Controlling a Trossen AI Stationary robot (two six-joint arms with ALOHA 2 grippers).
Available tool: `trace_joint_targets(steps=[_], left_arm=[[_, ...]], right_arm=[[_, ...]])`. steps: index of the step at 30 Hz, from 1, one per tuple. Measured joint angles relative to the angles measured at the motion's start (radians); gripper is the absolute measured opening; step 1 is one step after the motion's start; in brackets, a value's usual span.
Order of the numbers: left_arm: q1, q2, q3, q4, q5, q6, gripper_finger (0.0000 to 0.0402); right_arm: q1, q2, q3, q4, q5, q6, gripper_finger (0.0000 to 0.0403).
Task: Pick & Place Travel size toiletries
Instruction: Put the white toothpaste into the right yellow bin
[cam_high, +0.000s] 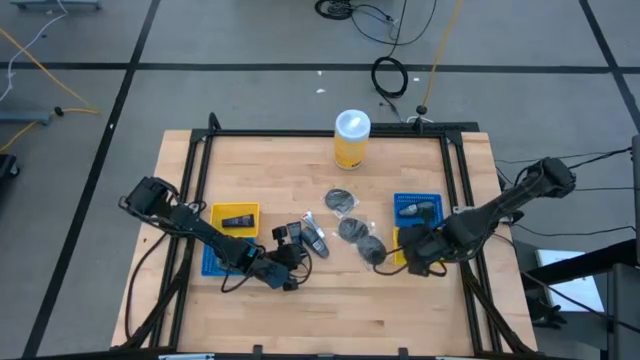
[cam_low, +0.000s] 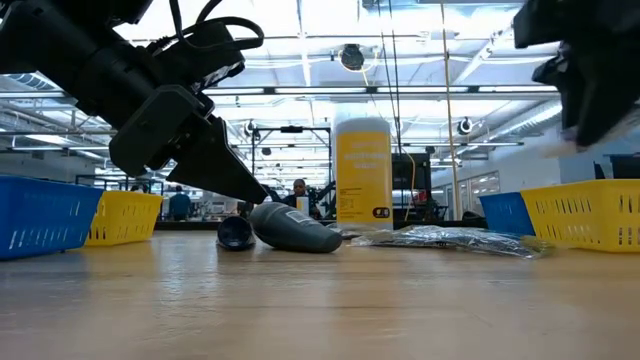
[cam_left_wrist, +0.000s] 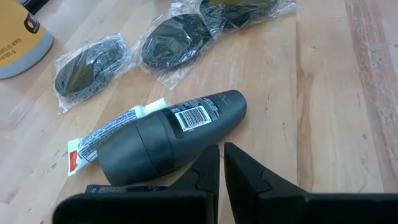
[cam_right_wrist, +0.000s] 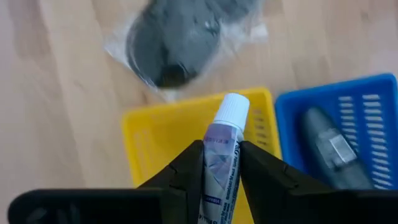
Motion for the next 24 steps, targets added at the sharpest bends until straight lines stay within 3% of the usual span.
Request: trace_joint_targets(steps=[8,17,24], left_arm=[[0.001,0.000,0.000,0.001,0.000,0.000,0.0026],[0.001,0.000,0.000,0.003,0.000,0.003,0.0026],[0.011,0.000,0.000,0.006,0.000,-0.002,0.0026]], right_arm=[[-0.018,-0.004,-0.119,0.077,-0.120,-0.133,0.0091],[-0.054,-0.004,-0.228,0.166,-0.122,-0.103,0.0092],[-0.083,-0.009,-0.233,0.167,-0.195,-0.006,0.0142]])
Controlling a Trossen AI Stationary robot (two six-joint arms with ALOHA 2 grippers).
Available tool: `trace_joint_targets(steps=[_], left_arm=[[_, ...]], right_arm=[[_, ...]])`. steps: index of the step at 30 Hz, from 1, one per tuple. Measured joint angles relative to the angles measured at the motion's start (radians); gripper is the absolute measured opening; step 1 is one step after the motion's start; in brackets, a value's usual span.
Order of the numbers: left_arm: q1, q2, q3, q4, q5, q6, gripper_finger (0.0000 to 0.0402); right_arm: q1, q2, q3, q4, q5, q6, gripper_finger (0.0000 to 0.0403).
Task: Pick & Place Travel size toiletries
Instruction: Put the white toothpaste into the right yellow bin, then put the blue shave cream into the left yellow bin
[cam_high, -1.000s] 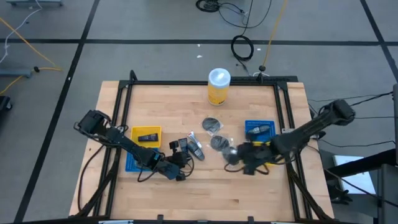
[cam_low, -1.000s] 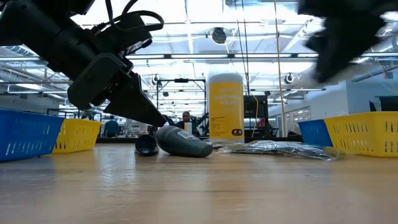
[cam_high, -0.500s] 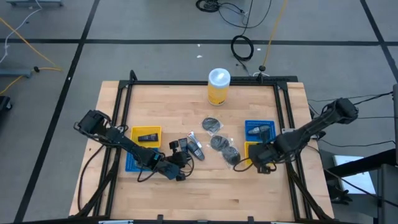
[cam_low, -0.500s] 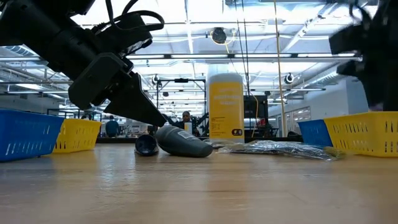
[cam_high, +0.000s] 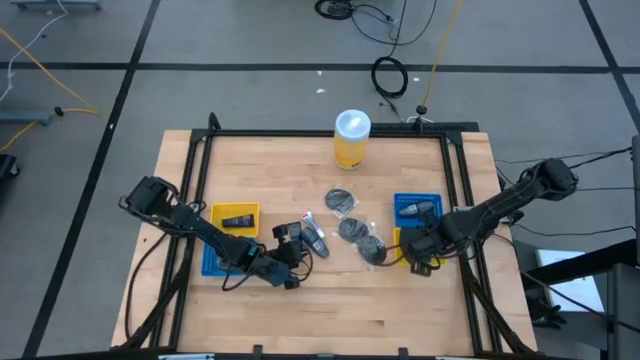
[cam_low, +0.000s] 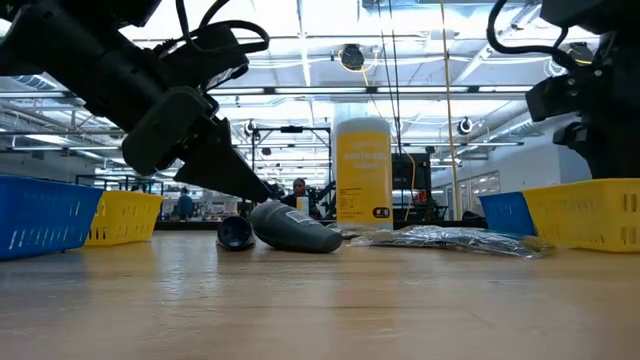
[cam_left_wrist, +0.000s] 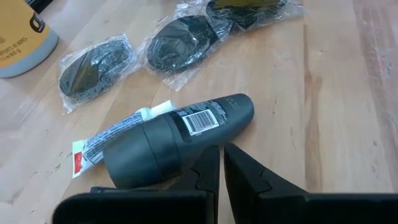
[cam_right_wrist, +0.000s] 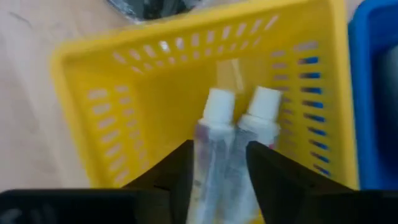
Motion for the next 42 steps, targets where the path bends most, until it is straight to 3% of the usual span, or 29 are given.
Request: trace_joint_targets(steps=[9,18,23,29,42], left_arm=[[0.000,0.000,0.000,0.002,0.000,-0.001,0.0026],[-0.001,0.000,0.000,0.010,0.000,0.000,0.0026],[-0.001,0.000,0.000,0.010,0.000,0.000,0.0026],[-0.001,0.000,0.000,0.013,0.002,0.001,0.0026],[-0.001,0.000,0.000,0.014,0.003,0.005,0.0026]], right_arm=[[-0.041,-0.036,0.000,-0.001,-0.057,0.009,0.0223],[-0.055,-0.188,0.000,0.065,-0.053,0.040,0.0227],[-0.053,-0.206,0.000,0.325,0.009,-0.065,0.0218],[-0.054,-0.132,-0.073,0.804,0.053,-0.312,0.0215],[-0.053,0.290,-0.105,1.351,0.184,-0.581,0.0217]])
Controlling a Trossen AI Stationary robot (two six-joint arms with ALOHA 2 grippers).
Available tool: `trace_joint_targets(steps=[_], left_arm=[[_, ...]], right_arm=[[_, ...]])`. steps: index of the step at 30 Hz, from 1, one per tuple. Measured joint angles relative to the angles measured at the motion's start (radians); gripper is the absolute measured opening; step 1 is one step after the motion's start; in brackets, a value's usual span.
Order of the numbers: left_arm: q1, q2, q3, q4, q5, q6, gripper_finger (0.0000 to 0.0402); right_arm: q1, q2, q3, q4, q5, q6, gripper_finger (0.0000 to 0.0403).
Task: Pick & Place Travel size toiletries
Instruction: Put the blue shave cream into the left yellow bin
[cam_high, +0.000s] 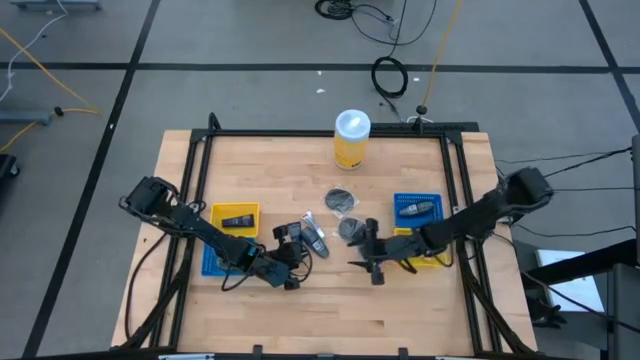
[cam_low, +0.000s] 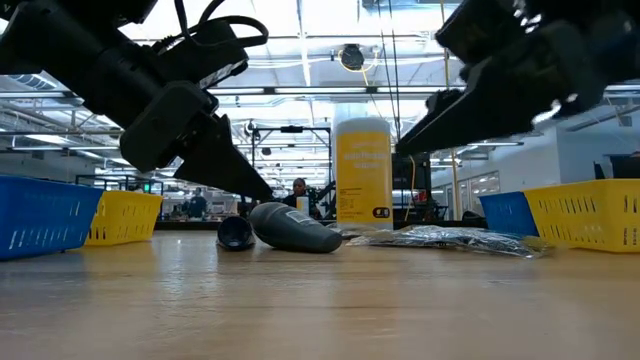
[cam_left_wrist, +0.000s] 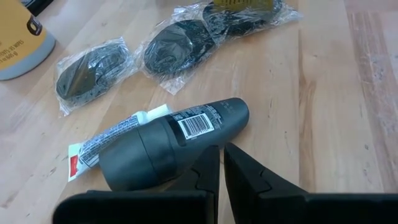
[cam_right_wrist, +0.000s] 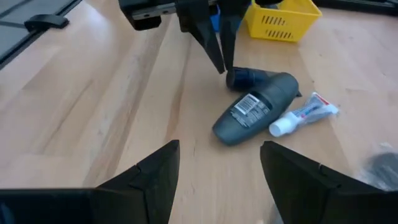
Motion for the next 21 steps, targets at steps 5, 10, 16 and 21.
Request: trace_joint_targets(steps=[5,10,16,21], left_arm=[[0.000,0.000,0.000,0.000,0.000,0.020,0.0026],[0.005,0.000,0.000,0.001,0.000,0.072,0.0026],[0.025,-0.053,0.000,-0.009,0.000,0.128,0.0026],[0.031,-0.192,0.000,-0.124,0.023,0.191,0.0026]], right_arm=[[0.000,0.158,0.000,0.207,0.005,-0.015,0.0217],[0.008,0.280,0.000,0.353,0.082,0.010,0.0216],[0.010,0.346,0.000,0.416,0.078,0.054,0.0216],[0.010,0.347,0.000,0.416,0.077,0.048,0.0216]])
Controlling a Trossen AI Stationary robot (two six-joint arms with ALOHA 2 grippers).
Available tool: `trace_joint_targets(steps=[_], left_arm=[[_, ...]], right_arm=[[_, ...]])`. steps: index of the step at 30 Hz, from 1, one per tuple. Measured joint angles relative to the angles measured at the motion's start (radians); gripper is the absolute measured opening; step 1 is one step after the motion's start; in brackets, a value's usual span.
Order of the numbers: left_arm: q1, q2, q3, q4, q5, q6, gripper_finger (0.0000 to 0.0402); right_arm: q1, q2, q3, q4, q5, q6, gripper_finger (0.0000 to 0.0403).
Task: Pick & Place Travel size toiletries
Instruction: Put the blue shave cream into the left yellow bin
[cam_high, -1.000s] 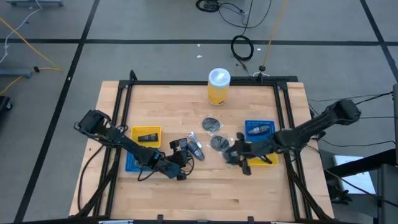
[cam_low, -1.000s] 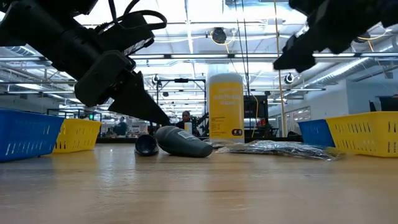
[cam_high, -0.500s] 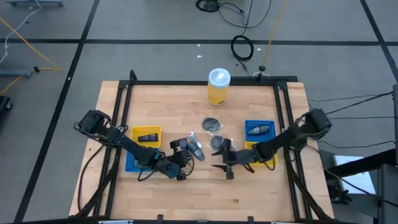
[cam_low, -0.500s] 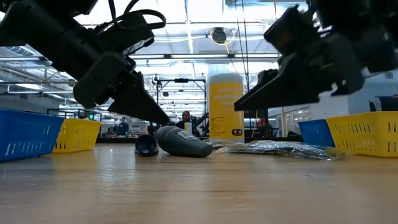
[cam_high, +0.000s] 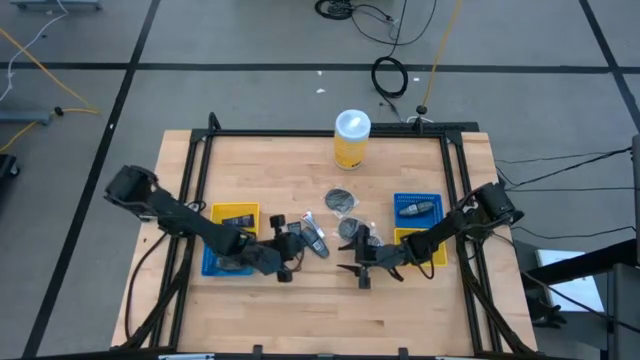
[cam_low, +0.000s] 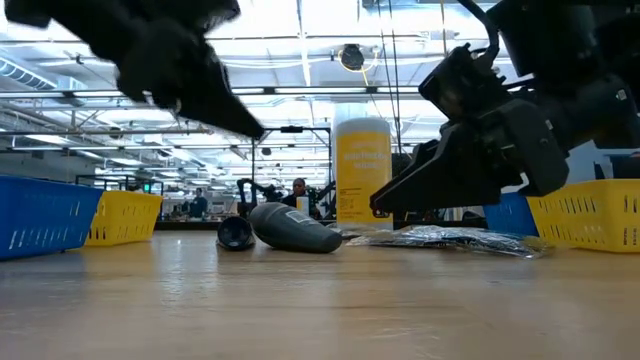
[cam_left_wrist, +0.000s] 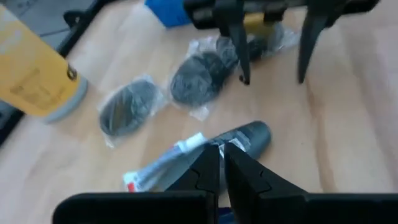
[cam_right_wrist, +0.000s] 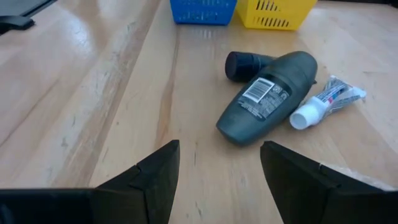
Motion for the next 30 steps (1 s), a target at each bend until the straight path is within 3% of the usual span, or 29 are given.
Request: trace_joint_targets(steps=[9,16,20,30], left_arm=[[0.000,-0.261,0.000,-0.180,0.011,0.053,0.0026],[-0.004,-0.298,0.000,-0.285,0.253,0.238,0.0039],[0.001,-0.251,0.000,-0.319,0.301,0.196,0.0093],[0.041,-0.052,0.000,-0.242,0.337,0.189,0.0277]], right_arm=[[0.000,0.000,0.000,0.002,-0.001,-0.010,0.0216],[0.000,0.000,0.000,-0.002,-0.002,-0.021,0.0216],[-0.003,0.000,0.000,-0.002,-0.003,-0.021,0.0216],[-0.006,0.000,0.000,0.002,-0.002,-0.020,0.0216]])
